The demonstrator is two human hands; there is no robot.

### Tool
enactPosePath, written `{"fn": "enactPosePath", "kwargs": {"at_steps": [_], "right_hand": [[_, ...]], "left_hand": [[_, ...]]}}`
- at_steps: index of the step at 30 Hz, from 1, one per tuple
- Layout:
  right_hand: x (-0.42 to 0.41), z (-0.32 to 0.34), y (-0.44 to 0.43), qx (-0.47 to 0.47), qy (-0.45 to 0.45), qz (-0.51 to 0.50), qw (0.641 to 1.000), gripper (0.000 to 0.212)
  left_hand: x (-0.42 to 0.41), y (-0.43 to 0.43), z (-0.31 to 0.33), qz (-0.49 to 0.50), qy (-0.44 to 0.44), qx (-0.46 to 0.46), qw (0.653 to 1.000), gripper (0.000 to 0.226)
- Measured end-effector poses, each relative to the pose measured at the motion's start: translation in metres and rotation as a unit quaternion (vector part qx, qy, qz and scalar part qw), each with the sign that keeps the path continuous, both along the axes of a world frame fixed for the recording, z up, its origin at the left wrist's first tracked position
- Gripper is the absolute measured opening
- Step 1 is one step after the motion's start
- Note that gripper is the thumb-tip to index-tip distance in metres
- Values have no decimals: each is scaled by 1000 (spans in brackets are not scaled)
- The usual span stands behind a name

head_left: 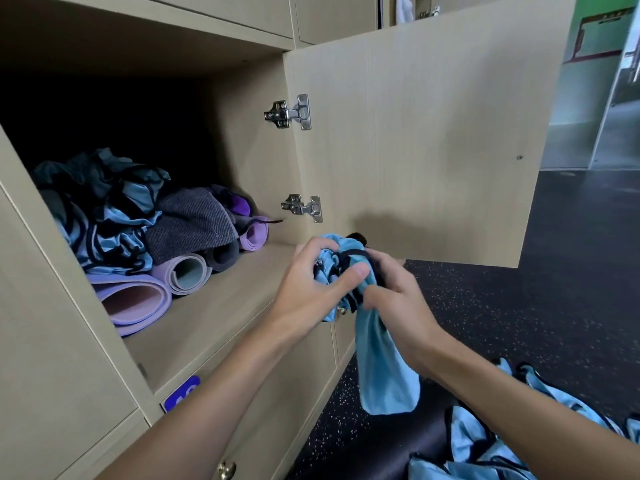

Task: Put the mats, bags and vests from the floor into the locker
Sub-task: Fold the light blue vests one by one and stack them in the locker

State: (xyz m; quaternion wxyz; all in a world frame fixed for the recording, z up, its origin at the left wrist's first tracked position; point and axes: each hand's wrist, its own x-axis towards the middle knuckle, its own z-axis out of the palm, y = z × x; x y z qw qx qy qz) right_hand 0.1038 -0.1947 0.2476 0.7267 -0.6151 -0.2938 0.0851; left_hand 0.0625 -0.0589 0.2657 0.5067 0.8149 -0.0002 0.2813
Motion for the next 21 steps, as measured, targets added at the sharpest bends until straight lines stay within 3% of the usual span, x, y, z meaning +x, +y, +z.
{"fn": "enactPosePath", "kwargs": {"at_steps": [4, 8, 11, 12, 14, 17, 19, 21], "right_hand": [[-6, 0, 1, -33, -33, 80, 996, 77], [-4, 0, 2, 10, -12, 39, 999, 77], [4, -14, 4, 25, 45, -6, 999, 75], [4, -20, 7, 24, 89, 20, 996, 76], [-1, -30, 12, 24, 200, 111, 973, 55], [-1, -33, 20, 93, 301, 153, 937, 36], [9, -23, 22, 158, 296, 113, 935, 42], [19, -7, 21, 179, 247, 88, 948, 61]], "left_hand": [[2, 3, -3, 35, -47, -79, 995, 48], [9, 8, -3, 87, -80, -86, 989, 32], [12, 6, 2, 120, -126, -114, 978, 30], [13, 6, 5, 125, -145, -126, 973, 27], [15, 9, 9, 127, -173, -134, 967, 23], [18, 16, 6, 130, -170, -97, 972, 27], [19, 23, -1, 137, -153, -42, 978, 37], [18, 27, -7, 143, -124, 22, 982, 48]]}}
